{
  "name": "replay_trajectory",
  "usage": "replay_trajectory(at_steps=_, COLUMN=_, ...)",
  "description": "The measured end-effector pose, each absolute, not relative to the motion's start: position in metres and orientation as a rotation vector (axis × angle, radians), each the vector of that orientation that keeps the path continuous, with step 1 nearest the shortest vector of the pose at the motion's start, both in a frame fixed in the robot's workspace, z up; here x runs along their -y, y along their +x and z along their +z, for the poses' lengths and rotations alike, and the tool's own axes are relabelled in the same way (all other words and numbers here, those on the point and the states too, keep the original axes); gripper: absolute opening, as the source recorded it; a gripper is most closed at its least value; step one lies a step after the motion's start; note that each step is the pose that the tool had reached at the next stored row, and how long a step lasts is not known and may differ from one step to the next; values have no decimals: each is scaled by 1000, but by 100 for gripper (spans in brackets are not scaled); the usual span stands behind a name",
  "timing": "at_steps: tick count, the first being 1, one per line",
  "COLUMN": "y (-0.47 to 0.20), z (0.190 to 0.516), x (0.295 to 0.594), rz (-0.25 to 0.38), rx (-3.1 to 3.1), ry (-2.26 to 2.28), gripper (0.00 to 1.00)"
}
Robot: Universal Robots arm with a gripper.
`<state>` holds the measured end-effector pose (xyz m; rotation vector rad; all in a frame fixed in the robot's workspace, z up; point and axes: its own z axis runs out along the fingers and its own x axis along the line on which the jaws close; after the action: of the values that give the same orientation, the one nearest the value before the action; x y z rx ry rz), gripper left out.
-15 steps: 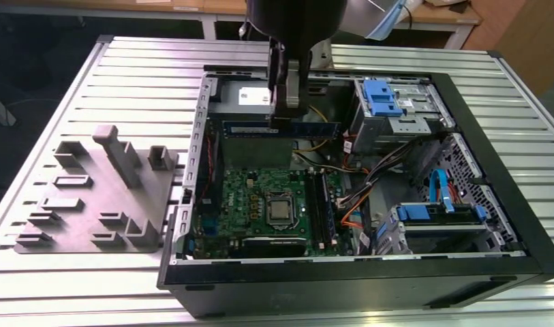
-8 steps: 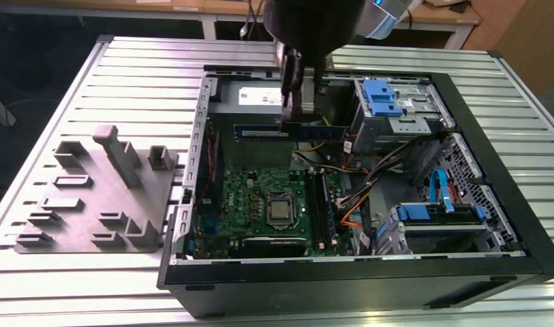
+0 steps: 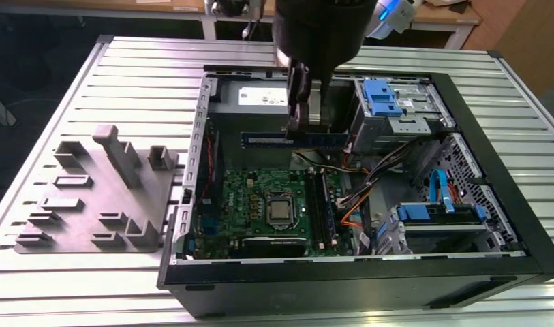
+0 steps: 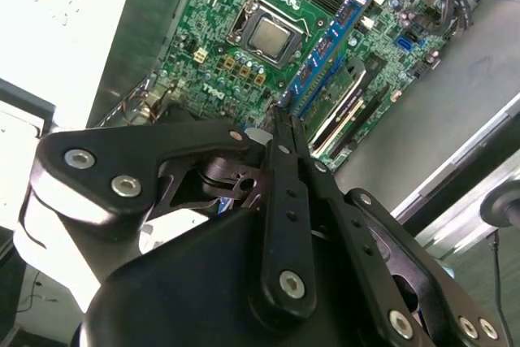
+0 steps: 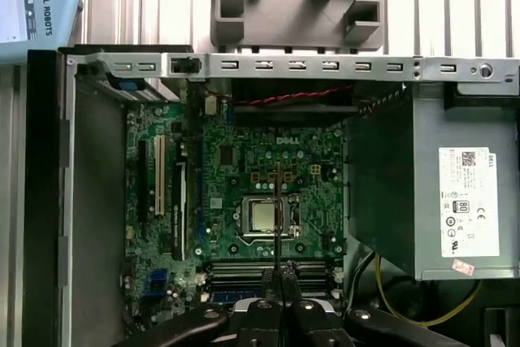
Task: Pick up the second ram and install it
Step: 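Pick up the second ram and move it above second insertion slot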
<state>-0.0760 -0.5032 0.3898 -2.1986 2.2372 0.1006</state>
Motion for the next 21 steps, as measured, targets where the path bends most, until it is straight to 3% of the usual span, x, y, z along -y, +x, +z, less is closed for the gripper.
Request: replay_trajectory(at_steps=21, y=-68, z=366, x=502, rz=104, rx=-2236, ry=-2197, gripper=8)
